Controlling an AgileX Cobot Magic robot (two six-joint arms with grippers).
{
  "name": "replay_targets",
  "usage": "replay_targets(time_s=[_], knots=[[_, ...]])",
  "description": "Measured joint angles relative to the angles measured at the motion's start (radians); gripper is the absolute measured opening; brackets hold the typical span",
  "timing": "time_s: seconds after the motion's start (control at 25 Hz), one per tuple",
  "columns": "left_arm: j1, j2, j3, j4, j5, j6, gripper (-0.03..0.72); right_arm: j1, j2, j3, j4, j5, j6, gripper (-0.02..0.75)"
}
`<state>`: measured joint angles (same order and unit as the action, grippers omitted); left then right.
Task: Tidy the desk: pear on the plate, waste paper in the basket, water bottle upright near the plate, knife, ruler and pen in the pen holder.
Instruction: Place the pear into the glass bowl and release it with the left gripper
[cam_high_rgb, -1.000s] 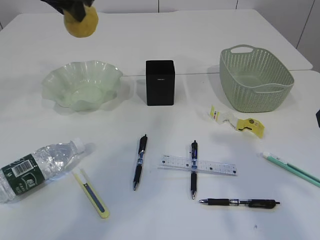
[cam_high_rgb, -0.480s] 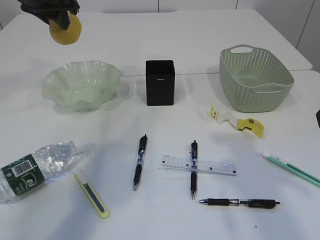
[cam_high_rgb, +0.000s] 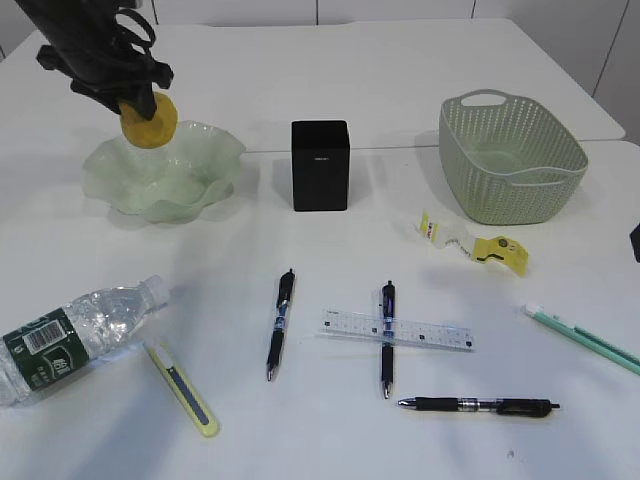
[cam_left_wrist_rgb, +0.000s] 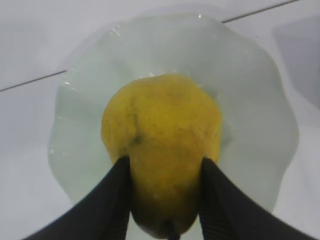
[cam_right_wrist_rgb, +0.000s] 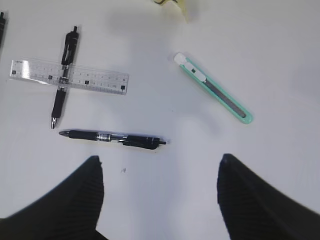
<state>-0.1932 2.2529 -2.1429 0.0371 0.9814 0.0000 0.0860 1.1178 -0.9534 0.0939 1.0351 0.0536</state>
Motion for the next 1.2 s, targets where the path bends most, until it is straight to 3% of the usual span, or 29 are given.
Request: replay_targets(time_s=[1.2], knots=[[0.004,0.149,0.000,-0.063,-0.023,0.000,0.279,0.000,0.000,0.000,0.013,0.011,0.002,0.551]])
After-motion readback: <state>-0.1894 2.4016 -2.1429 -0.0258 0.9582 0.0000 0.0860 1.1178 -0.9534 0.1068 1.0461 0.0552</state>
